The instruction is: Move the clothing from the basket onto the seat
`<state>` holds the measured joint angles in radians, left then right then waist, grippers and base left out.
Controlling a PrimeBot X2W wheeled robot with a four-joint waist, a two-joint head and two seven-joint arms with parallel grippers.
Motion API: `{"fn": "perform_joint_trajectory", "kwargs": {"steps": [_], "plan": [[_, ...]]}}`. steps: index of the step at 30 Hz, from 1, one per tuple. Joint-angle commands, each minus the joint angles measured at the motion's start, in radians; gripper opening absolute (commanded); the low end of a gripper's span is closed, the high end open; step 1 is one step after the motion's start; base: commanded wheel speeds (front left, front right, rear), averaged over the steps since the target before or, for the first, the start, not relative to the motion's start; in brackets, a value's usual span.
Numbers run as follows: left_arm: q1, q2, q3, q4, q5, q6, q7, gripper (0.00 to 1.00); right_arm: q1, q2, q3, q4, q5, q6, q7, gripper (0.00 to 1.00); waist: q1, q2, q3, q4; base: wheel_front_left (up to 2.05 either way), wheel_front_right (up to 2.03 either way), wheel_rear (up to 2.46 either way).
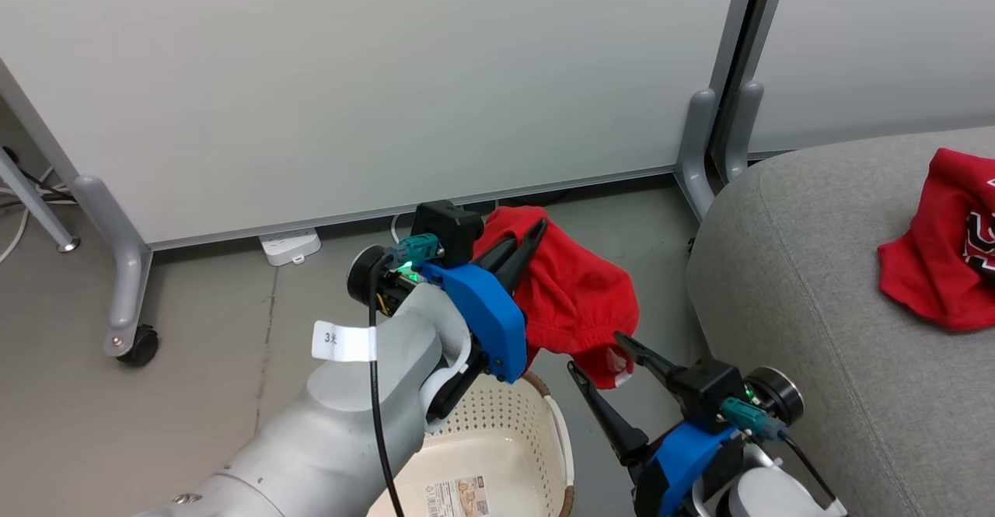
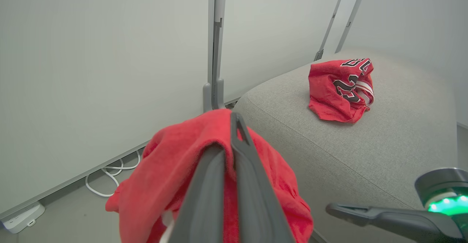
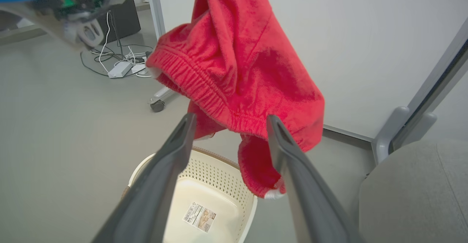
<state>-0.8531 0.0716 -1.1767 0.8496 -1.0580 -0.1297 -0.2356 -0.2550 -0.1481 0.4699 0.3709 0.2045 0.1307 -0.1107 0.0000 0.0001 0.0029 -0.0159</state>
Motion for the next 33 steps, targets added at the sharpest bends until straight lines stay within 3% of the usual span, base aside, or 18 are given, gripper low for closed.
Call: {"fn": "perform_joint_trajectory", "kwargs": {"steps": [1,11,27,29,30,33], "plan": [[-0.020,0.000,-0.006,0.002,-0.007,-0.001,-0.007,0.00,-0.027,0.006,0.010,0.023,-0.006,0.000,-0.011,1.00,0.0000,-0.0001,0.000,0.003,0.00,0.00,0.00],[-0.034,-0.007,-0.032,-0.004,-0.030,-0.001,-0.014,0.00,-0.140,0.027,0.073,0.185,-0.016,0.000,-0.062,1.00,0.0000,-0.0001,-0.003,0.018,0.00,0.00,0.00],[-0.039,-0.013,-0.069,-0.015,-0.058,-0.001,-0.020,0.00,-0.320,0.097,0.028,0.429,-0.002,0.000,-0.152,1.00,0.0000,-0.0001,-0.014,0.029,0.00,0.00,0.00],[-0.041,-0.013,-0.072,-0.014,-0.059,-0.001,-0.021,0.00,-0.328,0.098,0.034,0.446,0.012,0.000,-0.153,0.09,0.0000,-0.0001,-0.016,0.030,0.00,0.00,0.00],[-0.041,-0.013,-0.074,-0.013,-0.059,-0.001,-0.021,0.00,-0.328,0.098,0.043,0.450,0.029,0.000,-0.154,0.00,0.0000,-0.0001,-0.017,0.030,0.00,0.00,0.00],[-0.041,-0.012,-0.078,-0.010,-0.065,-0.001,-0.022,0.00,-0.336,0.098,0.061,0.459,0.061,0.000,-0.155,0.00,0.0000,-0.0001,-0.020,0.028,0.00,0.00,0.00]]}}
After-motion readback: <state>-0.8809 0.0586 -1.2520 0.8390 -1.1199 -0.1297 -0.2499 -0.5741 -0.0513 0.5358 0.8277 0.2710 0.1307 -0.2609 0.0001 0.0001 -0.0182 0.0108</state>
